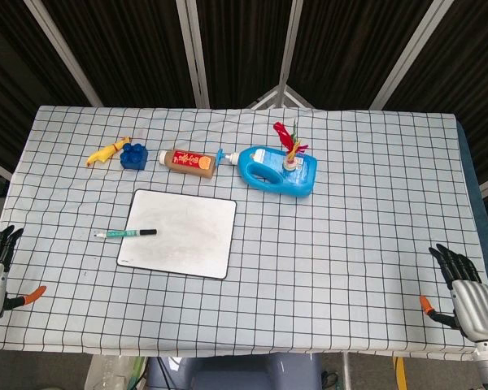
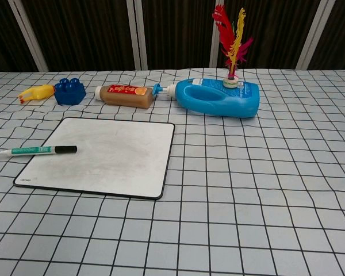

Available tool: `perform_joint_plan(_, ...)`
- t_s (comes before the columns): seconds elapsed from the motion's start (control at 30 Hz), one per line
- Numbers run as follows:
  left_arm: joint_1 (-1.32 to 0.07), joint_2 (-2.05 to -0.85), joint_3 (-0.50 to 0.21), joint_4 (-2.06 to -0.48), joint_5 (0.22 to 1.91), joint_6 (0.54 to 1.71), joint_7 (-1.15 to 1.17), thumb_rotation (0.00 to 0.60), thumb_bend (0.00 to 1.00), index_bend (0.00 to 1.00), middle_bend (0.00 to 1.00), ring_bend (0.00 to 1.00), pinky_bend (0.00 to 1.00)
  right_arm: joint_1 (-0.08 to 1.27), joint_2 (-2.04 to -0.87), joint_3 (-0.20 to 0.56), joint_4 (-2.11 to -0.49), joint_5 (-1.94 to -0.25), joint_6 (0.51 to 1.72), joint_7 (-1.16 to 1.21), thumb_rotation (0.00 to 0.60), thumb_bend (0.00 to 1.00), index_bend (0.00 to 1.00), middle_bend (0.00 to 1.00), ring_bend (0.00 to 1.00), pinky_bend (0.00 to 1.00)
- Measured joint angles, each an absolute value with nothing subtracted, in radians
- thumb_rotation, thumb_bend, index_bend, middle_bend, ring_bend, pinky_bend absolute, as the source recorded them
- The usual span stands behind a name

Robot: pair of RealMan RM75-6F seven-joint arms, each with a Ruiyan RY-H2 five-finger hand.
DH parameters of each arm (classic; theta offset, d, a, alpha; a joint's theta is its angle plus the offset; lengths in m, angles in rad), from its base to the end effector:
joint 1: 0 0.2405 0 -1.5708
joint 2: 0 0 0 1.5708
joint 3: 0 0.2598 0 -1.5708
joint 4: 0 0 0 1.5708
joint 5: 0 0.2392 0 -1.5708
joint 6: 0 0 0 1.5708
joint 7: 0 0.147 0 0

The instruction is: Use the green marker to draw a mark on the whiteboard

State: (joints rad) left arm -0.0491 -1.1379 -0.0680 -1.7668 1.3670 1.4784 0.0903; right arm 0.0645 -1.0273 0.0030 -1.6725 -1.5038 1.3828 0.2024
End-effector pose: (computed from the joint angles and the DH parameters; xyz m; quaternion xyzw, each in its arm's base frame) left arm -0.3114 0.1757 0.1201 -0.5353 -0.4521 -0.3787 0.6046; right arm -0.3348 -0.1668 0.1383 0.5762 -0.4869 0.3848 0.5317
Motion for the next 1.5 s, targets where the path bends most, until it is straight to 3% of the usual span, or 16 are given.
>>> perform_joint_plan(0.7,-0.064,-1.143,-0.075,-1.772,1.331,1.443,0.109,0.6,0.07,0.0,0.0,0.0,0.0,0.045,-1.069,0.032,-1.638,-1.526,1.478,0.218,0.6,0.35,0.0,0.0,0.0,0.0)
perform_joint_plan(0.87,-0.09,-1.144,-0.094,-1.786,1.286,1.398,0.12,0.6,0.12,0.11,0.0,0.0,0.0,0.046,-1.067,0.029,-1.635,-1.523,1.466,0.234,0.6,0.35,0.0,0.0,0.0,0.0)
perform_joint_plan(1.13,-0.212,-1.17,-0.192,-1.768,1.127,1.275,0.211,0.6,0.25,0.34,0.0,0.0,0.0,0.047,-1.062,0.024,-1.642,-1.524,1.456,0.247,0.6,0.35,0.0,0.0,0.0,0.0)
perform_joint_plan(1.5,-0.433,-1.3,-0.294,-1.643,0.834,1.089,0.425,0.6,0.34,0.45,0.0,0.0,0.0,0.049,-1.058,0.028,-1.643,-1.513,1.449,0.266,0.6,0.35,0.0,0.0,0.0,0.0)
